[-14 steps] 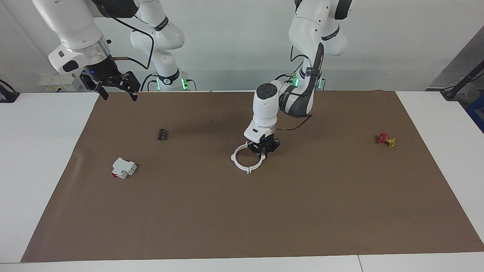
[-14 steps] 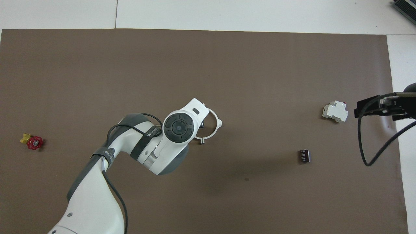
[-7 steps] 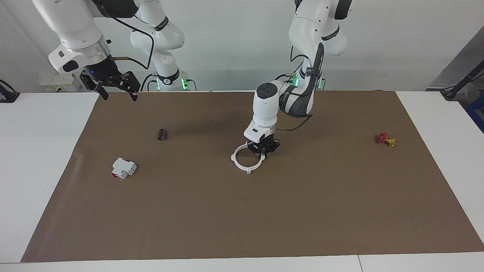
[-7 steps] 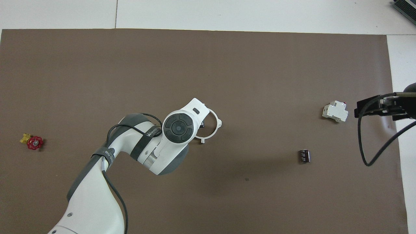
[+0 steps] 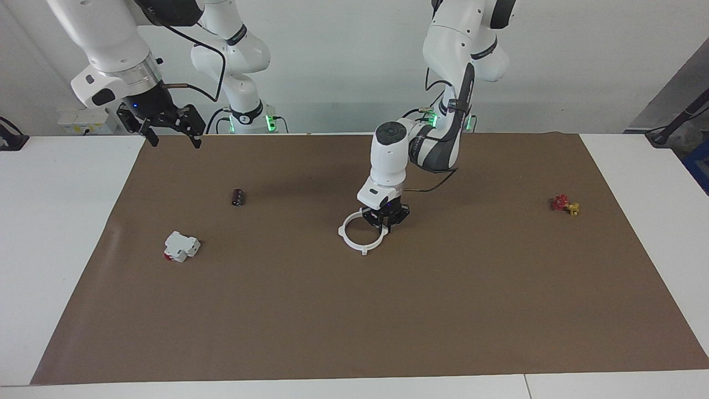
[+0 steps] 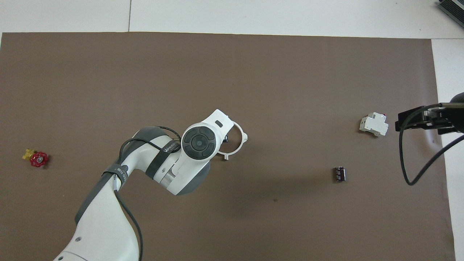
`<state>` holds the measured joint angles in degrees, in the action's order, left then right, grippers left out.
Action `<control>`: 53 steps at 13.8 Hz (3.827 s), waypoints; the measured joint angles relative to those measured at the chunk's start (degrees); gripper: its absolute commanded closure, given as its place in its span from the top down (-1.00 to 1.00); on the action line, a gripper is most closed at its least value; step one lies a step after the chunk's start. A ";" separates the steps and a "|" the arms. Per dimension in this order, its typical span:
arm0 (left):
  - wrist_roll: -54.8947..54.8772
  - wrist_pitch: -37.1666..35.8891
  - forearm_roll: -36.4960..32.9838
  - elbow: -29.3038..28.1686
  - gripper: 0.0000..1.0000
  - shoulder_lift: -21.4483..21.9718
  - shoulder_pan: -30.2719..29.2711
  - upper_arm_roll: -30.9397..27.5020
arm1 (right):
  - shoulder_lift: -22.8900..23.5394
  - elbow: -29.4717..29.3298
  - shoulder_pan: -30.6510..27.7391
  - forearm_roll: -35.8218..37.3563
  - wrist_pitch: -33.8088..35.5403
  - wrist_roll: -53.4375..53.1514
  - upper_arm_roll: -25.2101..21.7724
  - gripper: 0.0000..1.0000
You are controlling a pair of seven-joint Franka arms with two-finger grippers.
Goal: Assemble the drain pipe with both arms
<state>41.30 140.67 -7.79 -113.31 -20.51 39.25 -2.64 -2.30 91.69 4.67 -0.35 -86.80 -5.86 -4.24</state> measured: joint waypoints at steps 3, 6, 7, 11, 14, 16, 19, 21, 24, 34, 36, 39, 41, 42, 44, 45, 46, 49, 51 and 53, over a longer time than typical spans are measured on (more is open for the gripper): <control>-0.02 0.00 0.00 0.00 -0.79 -0.03 0.00 0.00 | 0.00 0.00 0.00 0.00 0.00 0.00 0.00 1.00; -0.07 0.00 0.00 0.00 0.48 -0.03 0.00 0.01 | 0.00 0.00 0.00 0.00 0.00 0.00 0.00 1.00; -0.09 0.00 0.00 0.00 0.73 -0.03 0.00 0.01 | 0.00 0.00 0.00 0.00 0.00 0.00 0.00 1.00; -0.09 0.00 0.00 0.01 1.00 -0.03 0.00 0.01 | 0.00 0.00 0.00 0.00 0.00 0.00 0.00 1.00; -0.09 0.00 0.00 0.54 1.00 0.16 -0.01 -0.05 | 0.00 0.00 0.00 0.00 0.00 0.00 0.00 1.00; -0.09 -0.10 0.00 1.20 1.00 1.27 -0.51 -0.36 | 0.00 0.00 0.00 0.00 0.00 0.00 0.00 1.00; -1.04 -2.01 0.00 1.44 1.00 5.30 -3.73 -0.63 | 0.00 0.00 0.00 0.00 0.00 0.00 0.00 1.00; -5.48 -6.69 0.00 1.43 1.00 8.58 -6.52 -0.71 | 0.00 0.00 0.00 0.00 0.00 0.00 0.00 1.00; -14.54 -13.47 0.00 1.18 1.00 12.74 -11.09 -0.74 | 0.00 0.00 0.00 0.00 0.00 0.00 0.00 1.00; -45.61 -23.25 7.71 0.50 1.00 20.75 -28.25 -1.12 | 0.00 0.00 0.00 0.00 0.00 0.00 0.00 1.00; -47.20 -25.73 7.75 0.80 1.00 23.18 -31.27 -1.31 | 0.00 0.00 0.00 0.00 0.00 0.00 0.00 1.00; -48.90 -30.88 7.76 4.41 1.00 25.73 -34.14 -1.43 | 0.00 0.00 0.00 0.00 0.00 0.00 0.00 1.00; -50.38 -36.13 7.76 9.61 1.00 25.76 -35.18 -1.41 | 0.00 0.00 0.00 0.00 0.00 0.00 0.00 1.00; -50.74 -38.82 7.75 12.51 1.00 25.41 -35.84 -1.42 | 0.00 0.00 0.00 0.00 0.00 0.00 0.00 1.00; -51.38 -43.16 7.75 18.10 1.00 23.91 -36.76 -1.45 | 0.00 0.00 0.00 0.00 0.00 0.00 0.00 1.00; -51.45 -45.10 7.75 20.68 1.00 22.80 -36.93 -1.45 | 0.00 0.00 0.00 0.00 0.00 0.00 0.00 1.00; -51.45 -47.06 7.75 23.05 1.00 21.57 -37.11 -1.44 | 0.00 0.00 0.00 0.00 0.00 0.00 0.00 1.00; -51.49 -50.72 7.83 27.49 1.00 19.19 -37.97 -1.44 | 0.00 0.00 0.00 0.00 0.00 0.00 0.00 1.00; -50.54 -51.70 8.19 27.24 1.00 19.38 -38.12 -1.42 | 0.00 0.00 0.00 0.00 0.00 0.00 0.00 1.00; -50.15 -52.53 8.41 26.24 1.00 19.82 -38.12 -1.28 | 0.00 0.00 0.00 0.00 0.00 0.00 0.00 1.00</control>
<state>-8.85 88.14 0.63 -87.06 -0.70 1.13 -3.92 -2.30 91.69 4.67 -0.35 -86.80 -5.86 -4.24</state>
